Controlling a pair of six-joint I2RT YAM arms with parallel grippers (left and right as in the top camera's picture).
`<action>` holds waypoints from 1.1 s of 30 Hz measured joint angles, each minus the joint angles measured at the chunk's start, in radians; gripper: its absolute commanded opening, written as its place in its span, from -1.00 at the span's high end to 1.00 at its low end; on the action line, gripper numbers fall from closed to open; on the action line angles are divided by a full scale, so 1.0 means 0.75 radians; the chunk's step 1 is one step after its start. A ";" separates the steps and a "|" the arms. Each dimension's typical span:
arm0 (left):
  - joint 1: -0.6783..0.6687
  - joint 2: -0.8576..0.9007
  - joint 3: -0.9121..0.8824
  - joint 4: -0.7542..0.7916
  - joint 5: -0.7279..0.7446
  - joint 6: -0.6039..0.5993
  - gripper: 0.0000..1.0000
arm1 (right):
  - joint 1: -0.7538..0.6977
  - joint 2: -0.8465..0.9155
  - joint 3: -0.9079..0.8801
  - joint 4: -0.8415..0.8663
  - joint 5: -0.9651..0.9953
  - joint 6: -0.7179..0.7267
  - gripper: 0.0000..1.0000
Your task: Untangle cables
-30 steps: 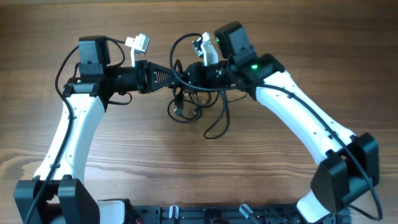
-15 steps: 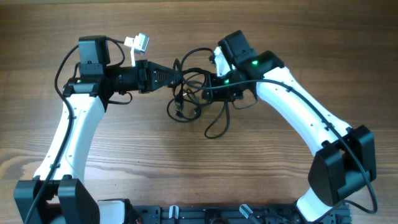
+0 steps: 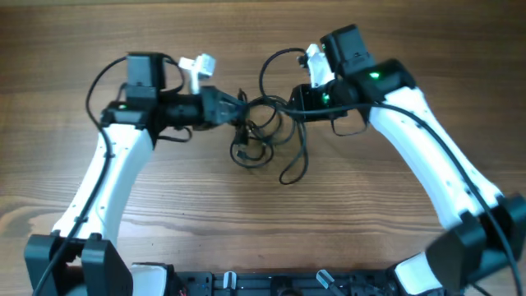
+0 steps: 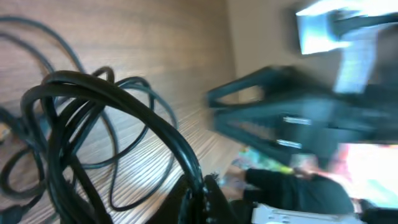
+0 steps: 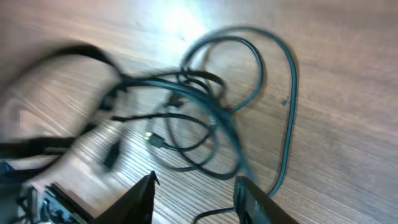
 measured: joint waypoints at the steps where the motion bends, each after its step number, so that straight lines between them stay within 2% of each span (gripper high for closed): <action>1: -0.030 0.000 0.000 -0.012 -0.043 0.001 0.74 | 0.000 -0.027 0.003 -0.001 0.001 -0.001 -0.07; 4: -0.151 0.000 0.000 -0.078 -0.303 0.000 0.72 | 0.000 -0.111 0.017 0.006 0.022 -0.004 -0.16; 7: -0.191 0.000 0.000 -0.115 -0.533 -0.040 0.66 | 0.000 -0.113 0.018 0.009 0.040 -0.004 -0.24; 10: -0.192 0.000 0.000 -0.115 -0.671 -0.086 0.92 | 0.000 -0.113 0.018 0.013 0.042 0.006 -0.28; 11: -0.192 0.000 0.000 -0.097 -0.685 -0.114 0.92 | 0.000 -0.113 0.018 0.019 0.042 0.014 -0.28; 15: -0.178 -0.002 0.000 -0.007 -0.560 -0.145 0.92 | 0.003 -0.096 0.018 0.024 0.018 0.028 -0.27; 19: -0.062 -0.023 0.000 0.078 -0.231 -0.175 0.92 | 0.017 -0.021 0.018 0.082 -0.091 0.070 -0.24; 24: 0.062 -0.027 0.000 0.088 0.062 -0.189 0.92 | 0.079 0.086 0.017 0.185 -0.184 0.182 -0.05; 33: 0.073 -0.027 0.000 0.087 0.154 -0.190 0.92 | 0.204 0.228 0.017 0.335 -0.236 0.379 0.17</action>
